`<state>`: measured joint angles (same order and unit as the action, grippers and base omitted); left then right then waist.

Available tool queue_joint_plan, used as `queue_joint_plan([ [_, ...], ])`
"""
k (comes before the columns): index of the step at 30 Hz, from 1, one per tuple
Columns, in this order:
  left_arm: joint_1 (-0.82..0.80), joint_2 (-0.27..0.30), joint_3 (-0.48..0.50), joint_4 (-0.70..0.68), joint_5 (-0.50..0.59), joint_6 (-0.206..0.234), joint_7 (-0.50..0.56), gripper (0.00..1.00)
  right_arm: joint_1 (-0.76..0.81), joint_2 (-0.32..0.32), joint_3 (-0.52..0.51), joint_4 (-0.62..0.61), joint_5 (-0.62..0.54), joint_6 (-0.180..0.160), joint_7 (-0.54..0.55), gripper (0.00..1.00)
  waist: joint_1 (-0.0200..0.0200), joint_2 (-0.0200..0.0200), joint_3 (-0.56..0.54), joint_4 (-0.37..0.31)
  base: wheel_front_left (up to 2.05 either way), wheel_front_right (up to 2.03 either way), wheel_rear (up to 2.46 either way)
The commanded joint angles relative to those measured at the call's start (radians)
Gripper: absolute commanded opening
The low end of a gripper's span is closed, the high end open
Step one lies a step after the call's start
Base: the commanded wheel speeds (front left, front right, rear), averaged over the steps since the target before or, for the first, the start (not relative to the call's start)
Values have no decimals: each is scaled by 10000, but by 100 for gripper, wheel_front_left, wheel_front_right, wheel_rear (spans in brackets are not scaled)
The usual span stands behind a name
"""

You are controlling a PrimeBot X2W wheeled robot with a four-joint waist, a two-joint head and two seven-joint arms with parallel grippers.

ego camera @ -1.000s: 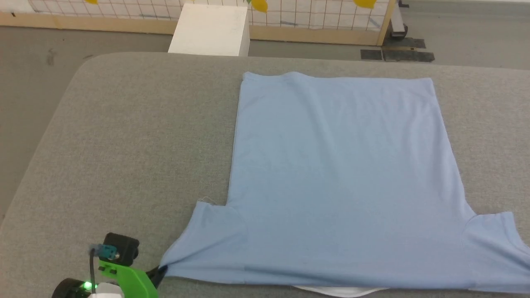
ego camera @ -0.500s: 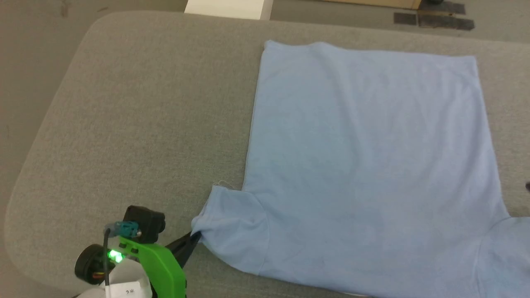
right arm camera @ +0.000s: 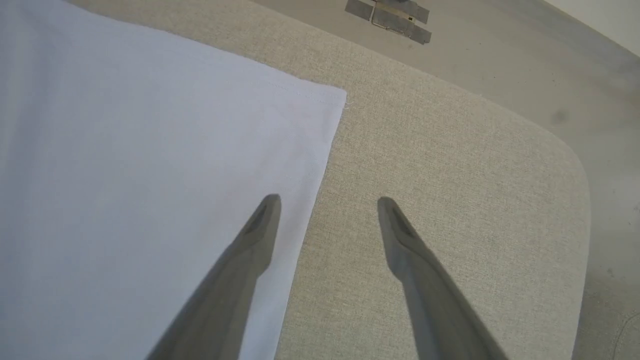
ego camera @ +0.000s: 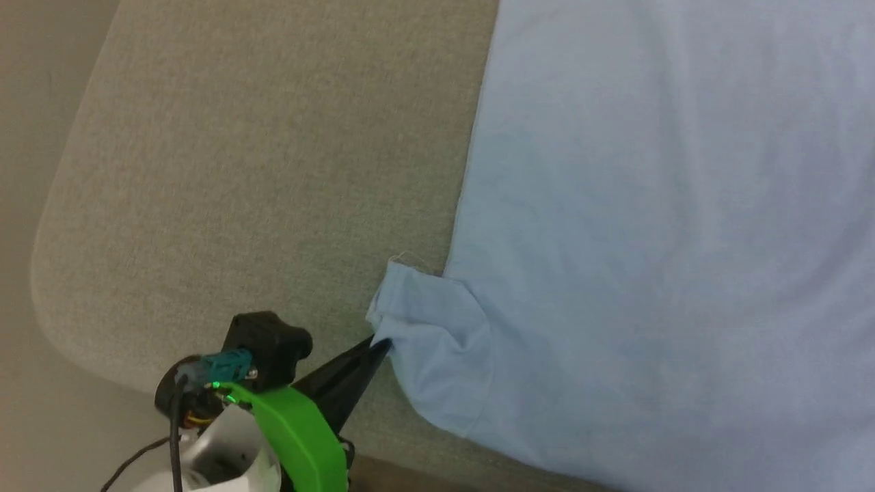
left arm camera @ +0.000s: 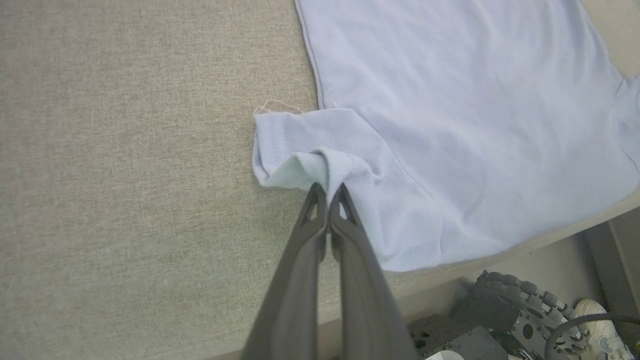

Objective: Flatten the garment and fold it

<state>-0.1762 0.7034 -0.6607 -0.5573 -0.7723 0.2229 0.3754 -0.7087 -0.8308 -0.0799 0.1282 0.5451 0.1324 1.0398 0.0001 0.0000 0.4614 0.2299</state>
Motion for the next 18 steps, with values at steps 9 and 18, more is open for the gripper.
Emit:
queue_joint_plan([
  [9,-644,-301,-88,-288,438,-128,-151,0,-2063,-711,-75,1654,-1143,-17,752,100,-1,0,1974,1772,0,0,0],
  [18,-594,-452,-197,-139,526,-105,-325,0,-2224,-319,-269,2528,-1733,-17,1074,100,-1,0,2218,1890,0,0,0],
])
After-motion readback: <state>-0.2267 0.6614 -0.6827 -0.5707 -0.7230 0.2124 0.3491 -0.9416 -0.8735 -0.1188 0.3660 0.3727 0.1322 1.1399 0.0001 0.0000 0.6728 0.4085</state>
